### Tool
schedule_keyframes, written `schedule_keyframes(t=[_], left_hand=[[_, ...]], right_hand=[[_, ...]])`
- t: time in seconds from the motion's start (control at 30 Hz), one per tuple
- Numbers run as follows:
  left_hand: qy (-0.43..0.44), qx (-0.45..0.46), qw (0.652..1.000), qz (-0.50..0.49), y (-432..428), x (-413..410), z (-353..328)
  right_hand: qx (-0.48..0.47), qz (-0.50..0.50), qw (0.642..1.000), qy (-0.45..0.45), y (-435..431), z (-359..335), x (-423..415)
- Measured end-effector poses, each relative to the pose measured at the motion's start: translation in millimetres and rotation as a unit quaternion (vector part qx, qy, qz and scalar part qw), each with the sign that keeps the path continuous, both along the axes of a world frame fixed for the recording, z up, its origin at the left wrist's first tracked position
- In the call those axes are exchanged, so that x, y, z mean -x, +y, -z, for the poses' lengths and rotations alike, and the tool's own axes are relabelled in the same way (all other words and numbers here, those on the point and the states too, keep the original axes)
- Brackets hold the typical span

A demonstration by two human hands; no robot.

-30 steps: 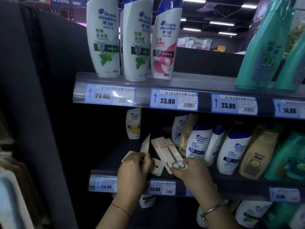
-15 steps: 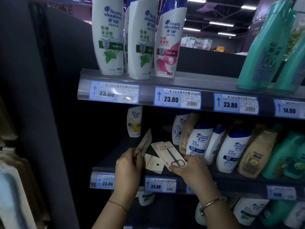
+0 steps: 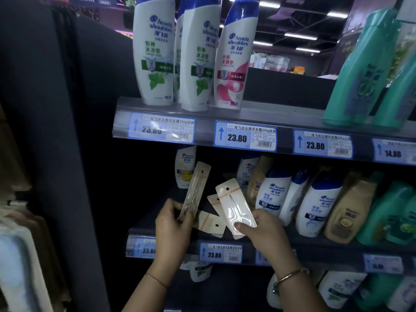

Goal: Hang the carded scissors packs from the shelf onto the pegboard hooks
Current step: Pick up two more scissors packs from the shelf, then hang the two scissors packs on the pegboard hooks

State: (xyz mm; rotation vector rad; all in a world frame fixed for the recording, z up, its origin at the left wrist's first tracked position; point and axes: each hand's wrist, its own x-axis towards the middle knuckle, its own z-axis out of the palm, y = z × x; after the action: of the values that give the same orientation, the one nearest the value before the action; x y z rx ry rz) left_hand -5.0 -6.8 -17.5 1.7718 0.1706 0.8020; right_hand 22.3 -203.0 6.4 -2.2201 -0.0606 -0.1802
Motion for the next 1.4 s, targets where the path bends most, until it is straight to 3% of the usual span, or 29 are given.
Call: schedule_keyframes(t=[0.3,0.53,0.73,1.0,1.27,1.4], left_hand=[[0.001,0.103,0.99,0.092,4.6,6.9,-4.0],[-0.012,0.086,0.989,0.121,10.4,33.9,-16.0],[-0.018,0.078,0.966,0.247,43.1,78.3,-30.3],[-0.04,0.071,0.913,0.401,143.2,159.4,-49.9],[-0.035,0.052,0.899,0.432,275.9,212.7,-73.0],[-0.059,0.037,0.909,0.41,333.6,224.4,-83.9]], right_hand=[[-0.105,-0.078,0.991,-0.015,-12.4,-7.7,9.5],[-0.18,-0.106,0.977,-0.032,-8.2,-7.9,34.7],[-0.295,-0.132,0.946,-0.008,21.6,-3.8,81.5],[-0.335,-0.119,0.933,-0.064,115.5,-19.9,183.4],[-0.336,-0.129,0.927,-0.102,258.9,-35.9,260.9],[-0.328,-0.15,0.926,-0.114,321.3,-48.7,270.8]])
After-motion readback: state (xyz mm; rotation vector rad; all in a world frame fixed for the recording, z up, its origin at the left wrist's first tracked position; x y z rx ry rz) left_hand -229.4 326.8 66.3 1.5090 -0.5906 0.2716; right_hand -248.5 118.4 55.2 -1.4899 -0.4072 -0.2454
